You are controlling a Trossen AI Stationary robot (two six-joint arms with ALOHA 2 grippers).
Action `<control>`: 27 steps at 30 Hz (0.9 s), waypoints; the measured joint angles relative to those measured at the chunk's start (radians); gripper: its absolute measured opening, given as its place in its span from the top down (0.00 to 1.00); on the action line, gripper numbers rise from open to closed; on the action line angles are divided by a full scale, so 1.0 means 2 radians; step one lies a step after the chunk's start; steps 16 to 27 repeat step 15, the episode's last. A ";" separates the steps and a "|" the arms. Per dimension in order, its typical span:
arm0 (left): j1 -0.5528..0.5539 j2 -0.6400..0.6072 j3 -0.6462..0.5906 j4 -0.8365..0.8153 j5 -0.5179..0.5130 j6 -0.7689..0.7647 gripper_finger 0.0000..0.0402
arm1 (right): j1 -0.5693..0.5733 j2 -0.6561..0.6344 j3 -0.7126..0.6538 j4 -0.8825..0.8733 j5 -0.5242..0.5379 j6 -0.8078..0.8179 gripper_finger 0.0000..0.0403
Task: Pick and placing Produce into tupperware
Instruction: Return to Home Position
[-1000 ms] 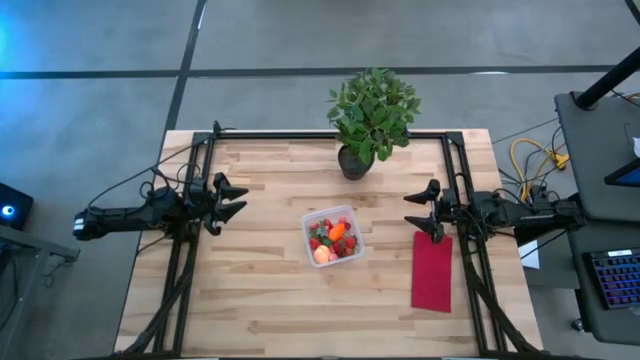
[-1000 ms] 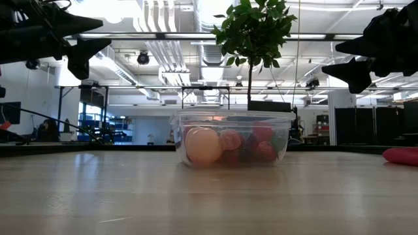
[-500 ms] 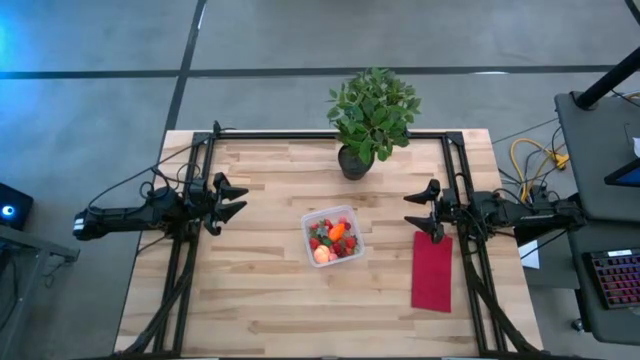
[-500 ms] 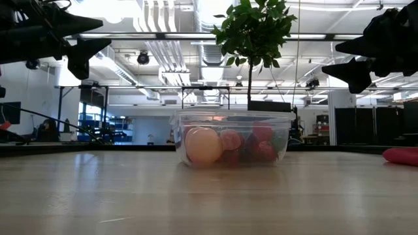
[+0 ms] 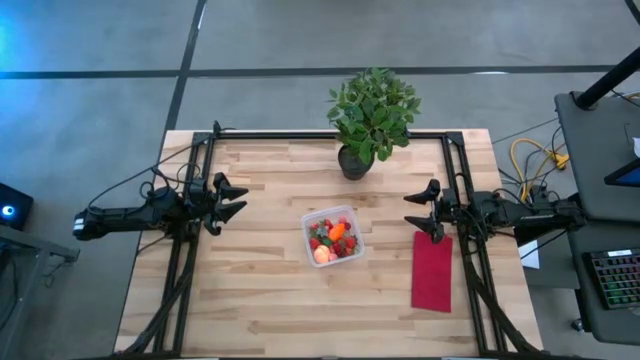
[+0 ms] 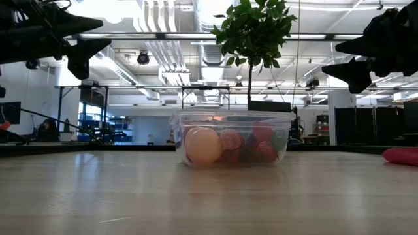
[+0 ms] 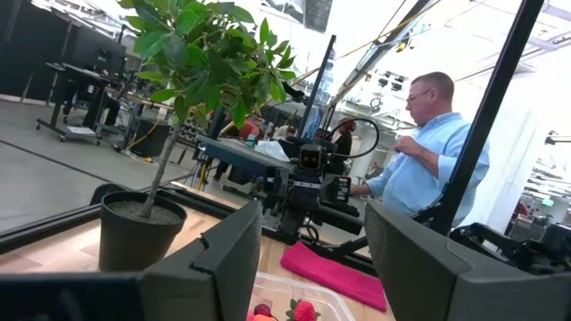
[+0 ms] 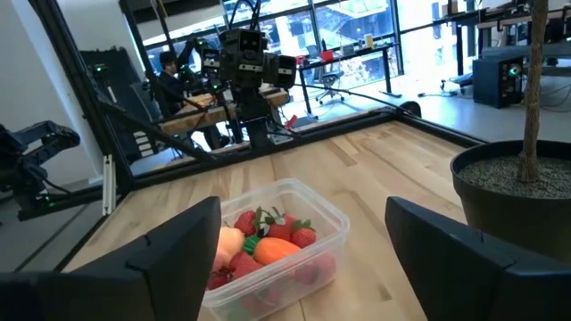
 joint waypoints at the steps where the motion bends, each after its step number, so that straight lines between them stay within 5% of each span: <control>1: 0.000 0.000 0.000 0.000 0.000 0.000 0.53 | 0.000 0.000 0.000 0.000 0.000 0.000 0.23; 27: 0.000 0.000 0.000 0.000 0.000 0.000 0.53 | 0.000 0.000 0.000 0.000 0.000 0.000 0.24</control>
